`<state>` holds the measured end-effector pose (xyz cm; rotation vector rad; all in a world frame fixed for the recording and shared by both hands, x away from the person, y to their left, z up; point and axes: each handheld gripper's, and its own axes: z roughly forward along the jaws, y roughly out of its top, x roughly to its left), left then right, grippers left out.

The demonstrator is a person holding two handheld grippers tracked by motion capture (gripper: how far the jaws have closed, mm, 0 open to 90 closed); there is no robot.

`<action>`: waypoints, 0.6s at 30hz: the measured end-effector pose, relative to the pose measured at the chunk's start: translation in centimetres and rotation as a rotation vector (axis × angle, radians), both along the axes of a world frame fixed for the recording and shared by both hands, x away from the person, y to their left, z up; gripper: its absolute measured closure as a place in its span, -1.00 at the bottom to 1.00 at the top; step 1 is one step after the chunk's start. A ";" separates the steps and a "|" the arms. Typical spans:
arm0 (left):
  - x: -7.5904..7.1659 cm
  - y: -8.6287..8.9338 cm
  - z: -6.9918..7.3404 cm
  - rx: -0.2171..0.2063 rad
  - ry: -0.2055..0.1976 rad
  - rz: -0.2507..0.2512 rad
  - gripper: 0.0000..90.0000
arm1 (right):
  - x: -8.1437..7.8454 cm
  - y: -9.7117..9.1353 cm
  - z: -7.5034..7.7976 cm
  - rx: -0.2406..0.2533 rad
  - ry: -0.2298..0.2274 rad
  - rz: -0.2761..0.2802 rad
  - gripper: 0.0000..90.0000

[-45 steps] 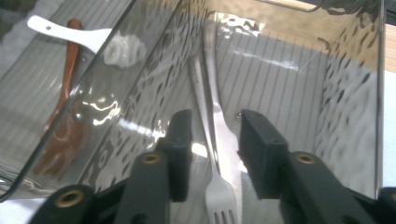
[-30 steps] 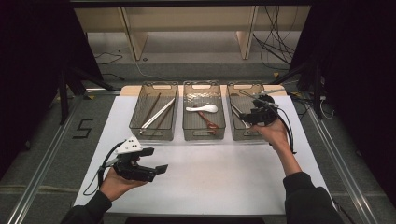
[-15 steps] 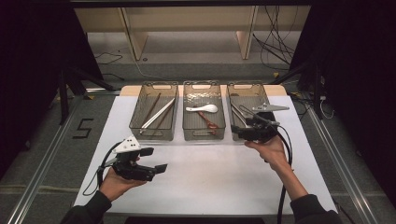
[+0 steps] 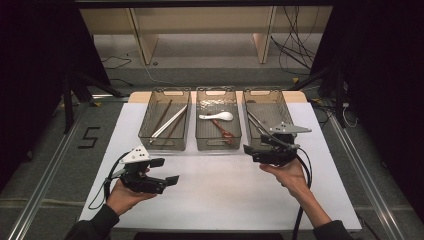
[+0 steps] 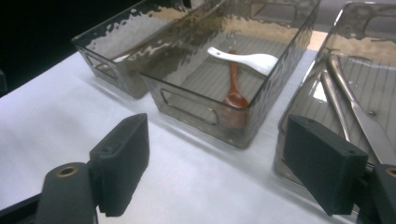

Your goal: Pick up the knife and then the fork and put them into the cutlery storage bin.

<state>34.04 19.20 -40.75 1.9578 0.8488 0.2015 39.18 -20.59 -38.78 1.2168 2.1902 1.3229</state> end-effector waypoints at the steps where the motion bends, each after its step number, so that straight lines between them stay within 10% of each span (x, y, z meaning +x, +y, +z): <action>1: 0.0 0.0 0.0 -0.001 0.001 -0.001 -0.64 | -0.2 0.1 0.0 0.003 -0.005 0.003 -0.48; 18: -0.1 0.1 0.1 -0.003 0.005 -0.009 -0.64 | -3.5 -0.2 -0.6 0.012 -0.058 0.021 -0.50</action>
